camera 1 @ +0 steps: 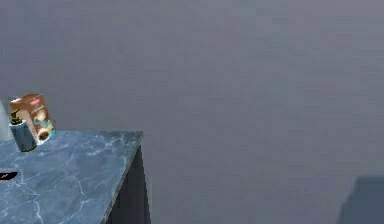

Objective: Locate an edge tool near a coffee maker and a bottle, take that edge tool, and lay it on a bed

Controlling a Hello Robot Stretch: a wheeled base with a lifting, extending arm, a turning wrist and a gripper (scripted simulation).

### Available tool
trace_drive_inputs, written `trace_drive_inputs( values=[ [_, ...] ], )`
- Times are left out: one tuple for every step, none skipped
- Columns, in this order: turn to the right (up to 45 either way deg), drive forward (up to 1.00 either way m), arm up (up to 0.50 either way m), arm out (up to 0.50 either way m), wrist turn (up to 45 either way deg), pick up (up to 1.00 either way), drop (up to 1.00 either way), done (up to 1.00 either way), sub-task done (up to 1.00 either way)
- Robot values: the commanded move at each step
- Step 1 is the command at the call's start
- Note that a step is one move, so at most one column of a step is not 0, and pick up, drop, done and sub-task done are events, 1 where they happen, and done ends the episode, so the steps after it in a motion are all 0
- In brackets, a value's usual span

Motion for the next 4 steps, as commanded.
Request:
trace_drive_inputs(
  values=[
    [0.0, 0.00, 0.00, 0.00, 0.0, 1.00, 0.00, 0.00, 0.00],
    [0.0, 0.00, 0.10, 0.00, 0.0, 0.00, 0.00, 0.00, 0.00],
    [0.0, 0.00, 0.20, 0.00, 0.0, 0.00, 0.00, 0.00, 0.00],
    [0.0, 0.00, 0.00, 0.00, -45.0, 0.00, 0.00, 0.00, 0.00]
  ],
)
